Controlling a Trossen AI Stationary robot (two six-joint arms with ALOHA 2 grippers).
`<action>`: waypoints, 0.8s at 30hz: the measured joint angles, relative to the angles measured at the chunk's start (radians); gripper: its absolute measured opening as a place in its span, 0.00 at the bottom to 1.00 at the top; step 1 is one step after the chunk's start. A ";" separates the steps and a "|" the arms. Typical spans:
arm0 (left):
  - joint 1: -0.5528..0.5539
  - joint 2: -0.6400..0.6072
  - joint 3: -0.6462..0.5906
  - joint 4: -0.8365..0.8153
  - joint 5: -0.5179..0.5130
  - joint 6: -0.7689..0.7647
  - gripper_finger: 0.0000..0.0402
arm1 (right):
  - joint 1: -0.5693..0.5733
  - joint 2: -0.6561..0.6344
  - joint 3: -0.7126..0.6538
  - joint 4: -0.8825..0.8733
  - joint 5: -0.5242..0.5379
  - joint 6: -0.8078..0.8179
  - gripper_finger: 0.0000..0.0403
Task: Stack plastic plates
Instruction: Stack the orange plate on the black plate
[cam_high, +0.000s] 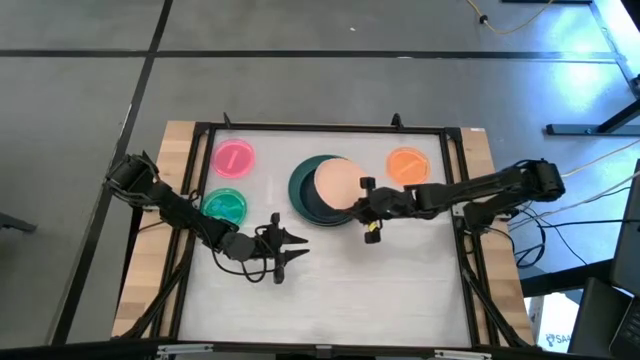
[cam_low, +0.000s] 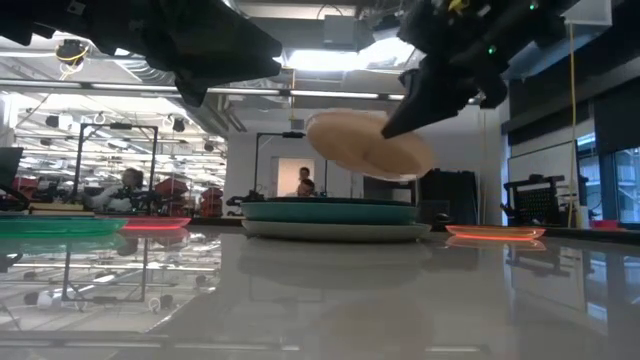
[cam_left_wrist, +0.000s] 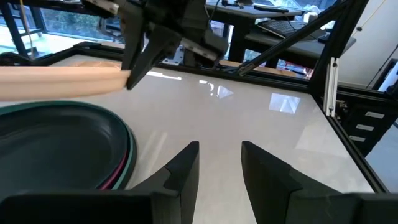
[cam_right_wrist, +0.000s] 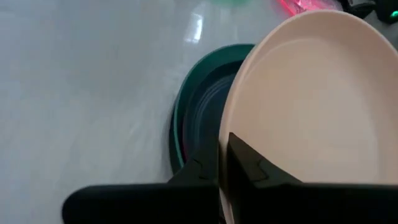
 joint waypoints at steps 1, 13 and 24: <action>0.000 0.000 0.000 0.000 0.000 0.000 0.28 | -0.007 0.008 0.000 0.003 0.000 -0.004 0.01; 0.000 0.000 0.000 0.000 0.000 0.000 0.28 | -0.110 0.088 0.000 0.046 -0.007 -0.029 0.01; 0.000 0.000 0.000 0.000 0.000 0.000 0.28 | -0.118 0.217 0.000 0.161 -0.097 -0.052 0.01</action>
